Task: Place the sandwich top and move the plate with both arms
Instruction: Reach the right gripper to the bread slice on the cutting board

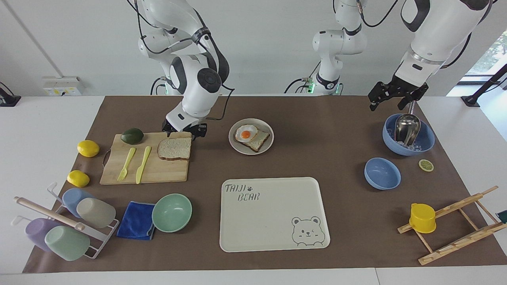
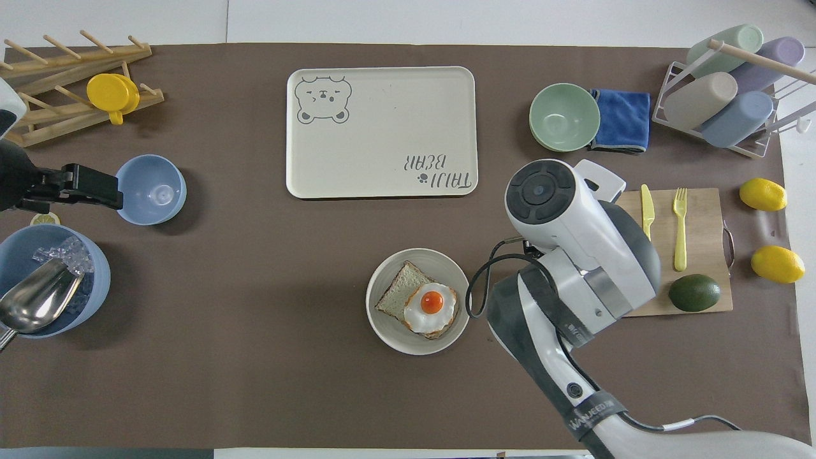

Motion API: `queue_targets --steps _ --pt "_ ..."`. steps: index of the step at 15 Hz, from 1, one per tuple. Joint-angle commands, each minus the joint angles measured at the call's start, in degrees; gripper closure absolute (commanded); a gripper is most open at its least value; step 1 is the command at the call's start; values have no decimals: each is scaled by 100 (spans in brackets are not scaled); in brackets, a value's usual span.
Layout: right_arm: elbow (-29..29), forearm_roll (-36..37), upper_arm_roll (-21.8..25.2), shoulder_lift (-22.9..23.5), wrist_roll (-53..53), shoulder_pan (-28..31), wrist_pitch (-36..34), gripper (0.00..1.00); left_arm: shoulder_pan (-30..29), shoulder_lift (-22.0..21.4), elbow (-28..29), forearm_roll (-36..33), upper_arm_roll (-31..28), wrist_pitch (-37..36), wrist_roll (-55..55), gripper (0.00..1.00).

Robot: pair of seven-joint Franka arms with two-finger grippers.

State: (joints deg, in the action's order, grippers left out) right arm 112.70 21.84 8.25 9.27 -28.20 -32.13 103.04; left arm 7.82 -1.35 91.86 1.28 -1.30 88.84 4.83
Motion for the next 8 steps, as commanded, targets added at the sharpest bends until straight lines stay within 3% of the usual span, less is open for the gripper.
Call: queue_targets --steps 1,8 --pt "-12 347 2 768 -983 -391 390 0 -88 -173 209 -41 51 133 27 0" --pt "164 383 2 743 -696 -137 445 0 -88 -173 209 -41 42 98 9 0"
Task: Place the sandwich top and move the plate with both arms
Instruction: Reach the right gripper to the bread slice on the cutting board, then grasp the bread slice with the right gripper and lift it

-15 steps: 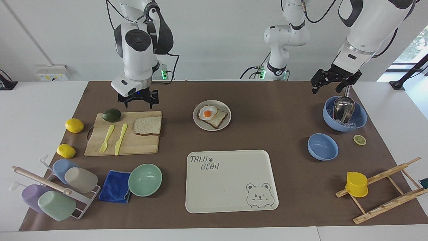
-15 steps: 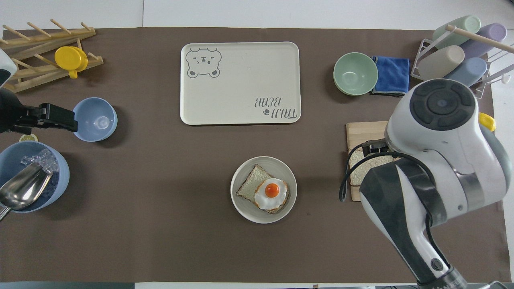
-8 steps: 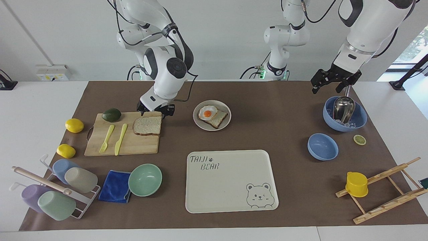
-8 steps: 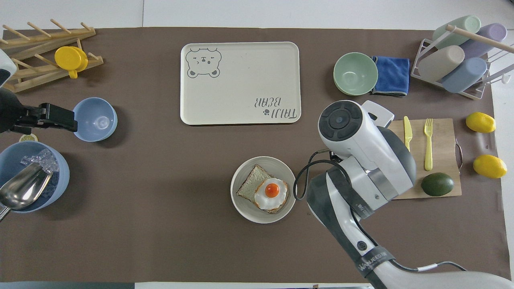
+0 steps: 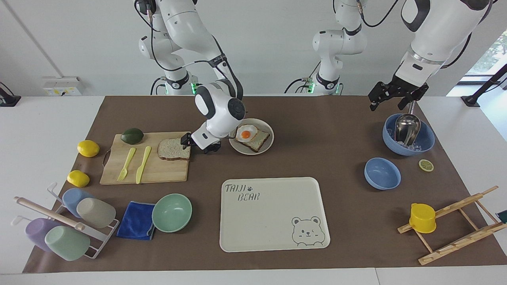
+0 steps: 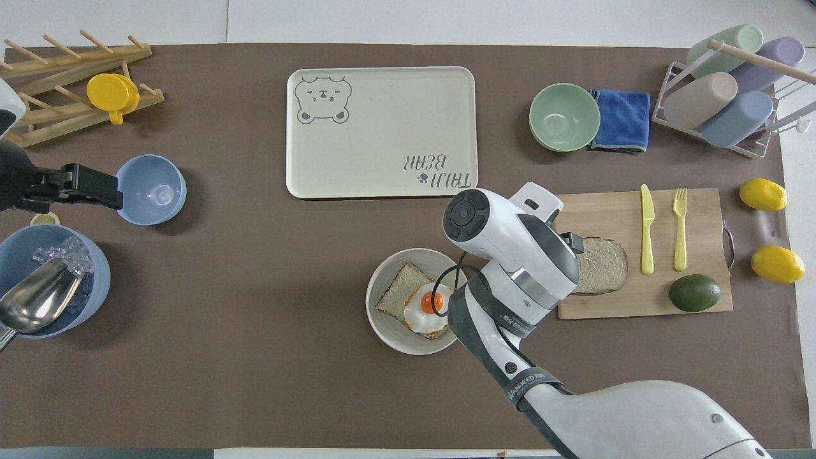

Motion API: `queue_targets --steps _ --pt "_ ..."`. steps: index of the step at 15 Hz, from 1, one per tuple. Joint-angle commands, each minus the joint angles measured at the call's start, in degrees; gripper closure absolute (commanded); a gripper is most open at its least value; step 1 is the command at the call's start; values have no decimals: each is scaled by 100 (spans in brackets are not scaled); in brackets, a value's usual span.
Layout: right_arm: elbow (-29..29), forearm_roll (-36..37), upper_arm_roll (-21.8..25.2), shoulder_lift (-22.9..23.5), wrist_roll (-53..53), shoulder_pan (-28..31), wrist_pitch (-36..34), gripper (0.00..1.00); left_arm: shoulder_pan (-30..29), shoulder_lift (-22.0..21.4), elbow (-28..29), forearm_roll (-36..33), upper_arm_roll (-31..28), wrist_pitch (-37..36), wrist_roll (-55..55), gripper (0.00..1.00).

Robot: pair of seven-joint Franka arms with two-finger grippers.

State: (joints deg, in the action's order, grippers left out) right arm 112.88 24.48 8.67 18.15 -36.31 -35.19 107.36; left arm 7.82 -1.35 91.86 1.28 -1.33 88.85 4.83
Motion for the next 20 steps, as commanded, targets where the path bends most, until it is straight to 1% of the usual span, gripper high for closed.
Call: queue_targets --steps 1,2,4,5,8,9,11,13,15,16,17,20 --pt "198 119 -41 -163 176 205 13 1 -96 -173 218 -49 45 97 9 0" --pt "312 119 -41 -198 203 214 56 5 -105 -173 209 -49 45 97 9 0" --pt "357 110 -41 -207 203 249 74 12 -105 -173 209 -49 36 89 0 0" --pt "357 110 -41 -216 203 249 57 17 -105 -173 209 -49 36 71 0 0" --pt "357 110 -41 -216 221 249 39 45 -105 -173 209 -49 36 106 18 0" --pt "357 110 -41 -216 212 249 39 50 -105 -173 209 -49 36 106 18 0" --pt "357 110 -41 -216 195 249 13 50 -140 -173 209 -49 36 106 27 0" --pt "366 101 -41 -216 177 249 39 60 -140 -173 209 -49 36 106 18 0" --pt "418 101 -41 -233 194 249 57 76 -140 -173 209 -58 36 106 -8 0" --pt "419 101 -41 -242 203 249 65 93 -140 -173 209 -58 36 106 -9 0" --pt "410 101 -41 -242 212 249 74 100 -140 -173 218 -58 36 106 0 0" --pt "261 92 -41 -251 378 328 39 100 -140 -173 218 -58 36 124 26 0"
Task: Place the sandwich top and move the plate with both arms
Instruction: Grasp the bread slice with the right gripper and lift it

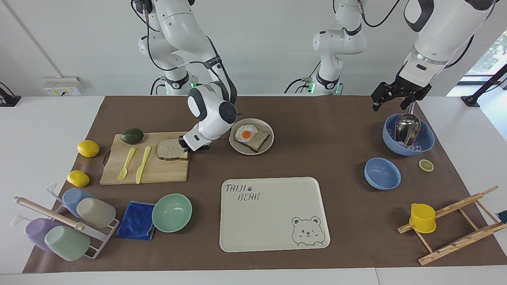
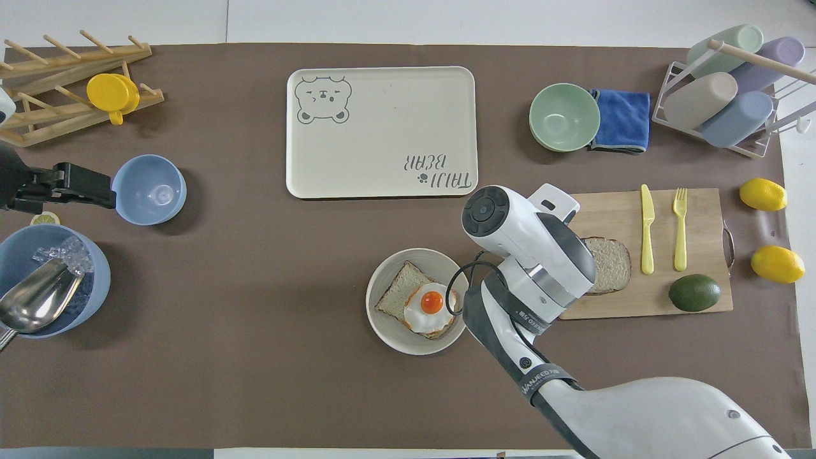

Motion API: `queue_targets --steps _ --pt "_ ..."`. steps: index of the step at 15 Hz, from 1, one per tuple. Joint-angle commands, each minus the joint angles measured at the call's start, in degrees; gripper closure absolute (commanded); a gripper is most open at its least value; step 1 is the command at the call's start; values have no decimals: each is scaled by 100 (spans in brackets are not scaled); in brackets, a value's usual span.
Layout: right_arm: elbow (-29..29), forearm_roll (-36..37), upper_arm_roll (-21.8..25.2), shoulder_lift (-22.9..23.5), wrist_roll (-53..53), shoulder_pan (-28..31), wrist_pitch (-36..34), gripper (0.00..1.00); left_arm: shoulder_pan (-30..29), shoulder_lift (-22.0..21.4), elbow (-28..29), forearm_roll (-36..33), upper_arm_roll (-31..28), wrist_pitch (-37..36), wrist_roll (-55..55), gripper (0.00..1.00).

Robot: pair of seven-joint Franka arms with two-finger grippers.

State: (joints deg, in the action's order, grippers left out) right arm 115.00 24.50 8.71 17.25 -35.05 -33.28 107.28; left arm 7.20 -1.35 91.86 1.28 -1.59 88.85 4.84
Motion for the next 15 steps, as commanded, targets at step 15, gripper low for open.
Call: queue_targets --steps 15 --pt "-2470 -399 -194 -22 929 -240 -1754 100 -148 -173 218 -58 62 141 26 0"
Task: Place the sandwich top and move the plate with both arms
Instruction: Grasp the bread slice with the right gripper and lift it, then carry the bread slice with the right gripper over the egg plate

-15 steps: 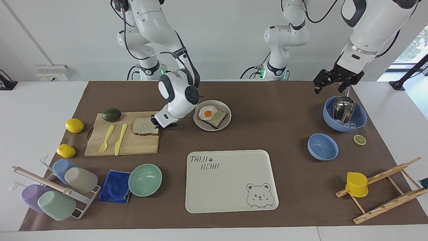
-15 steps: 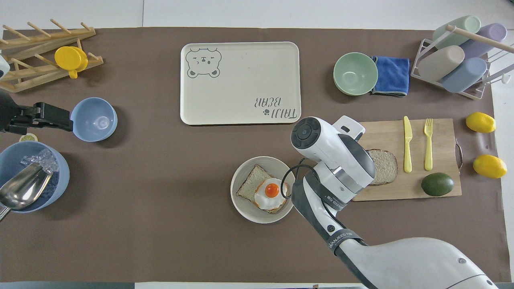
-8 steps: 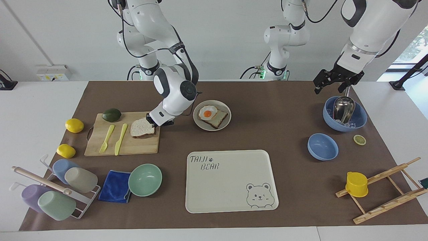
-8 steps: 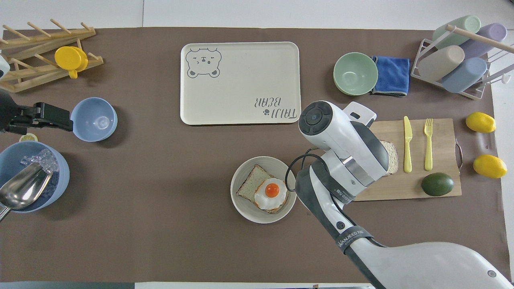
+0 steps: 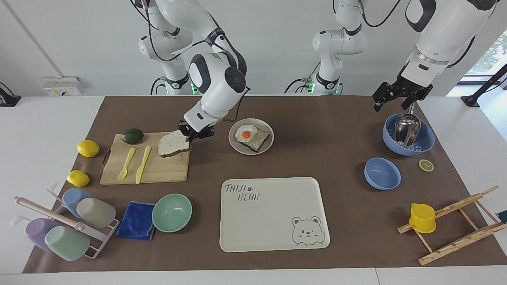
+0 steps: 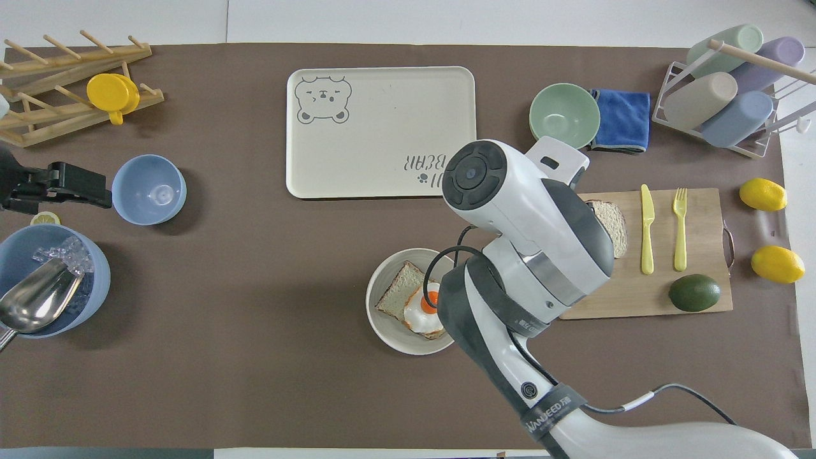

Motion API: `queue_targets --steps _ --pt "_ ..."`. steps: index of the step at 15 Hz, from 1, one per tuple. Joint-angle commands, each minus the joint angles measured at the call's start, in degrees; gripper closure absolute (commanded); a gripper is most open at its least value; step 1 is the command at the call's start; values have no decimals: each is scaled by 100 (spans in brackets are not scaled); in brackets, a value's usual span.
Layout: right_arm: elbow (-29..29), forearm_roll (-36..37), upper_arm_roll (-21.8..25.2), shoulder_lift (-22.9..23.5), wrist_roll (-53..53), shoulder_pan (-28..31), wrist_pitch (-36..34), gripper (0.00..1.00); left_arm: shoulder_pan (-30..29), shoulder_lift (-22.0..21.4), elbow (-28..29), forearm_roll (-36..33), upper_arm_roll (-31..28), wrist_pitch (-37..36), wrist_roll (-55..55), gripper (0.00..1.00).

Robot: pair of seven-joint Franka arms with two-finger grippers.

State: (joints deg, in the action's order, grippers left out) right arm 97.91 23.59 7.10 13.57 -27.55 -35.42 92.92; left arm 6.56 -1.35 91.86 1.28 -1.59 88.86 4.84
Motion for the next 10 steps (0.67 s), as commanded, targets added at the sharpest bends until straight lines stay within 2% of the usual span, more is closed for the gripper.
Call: queue_targets --steps 1,3,4,5,7,9,10 --pt "-1200 -554 -94 635 171 -96 -606 100 -84 -173 218 -58 63 140 17 0" --pt "-2647 -802 -103 1521 -318 -552 -1493 100 -84 -173 218 -58 63 132 8 0" --pt "-2968 -1020 -112 1734 -643 -580 -1679 100 -93 -173 218 -58 63 140 8 0" --pt "-3040 -1257 -129 1780 -803 -606 -1689 100 -111 -173 227 -58 63 132 -1 0" --pt "-3067 -1313 -103 1850 -1014 -1017 -1689 100 -163 -173 227 -58 63 132 -53 0" --pt "-3059 -1374 -121 2017 -1830 -1361 -1681 100 -172 -181 227 -58 63 140 -71 0" --pt "-3033 -1522 -112 2027 -1894 -1345 -1663 100 -207 -190 235 -58 63 140 -71 0"
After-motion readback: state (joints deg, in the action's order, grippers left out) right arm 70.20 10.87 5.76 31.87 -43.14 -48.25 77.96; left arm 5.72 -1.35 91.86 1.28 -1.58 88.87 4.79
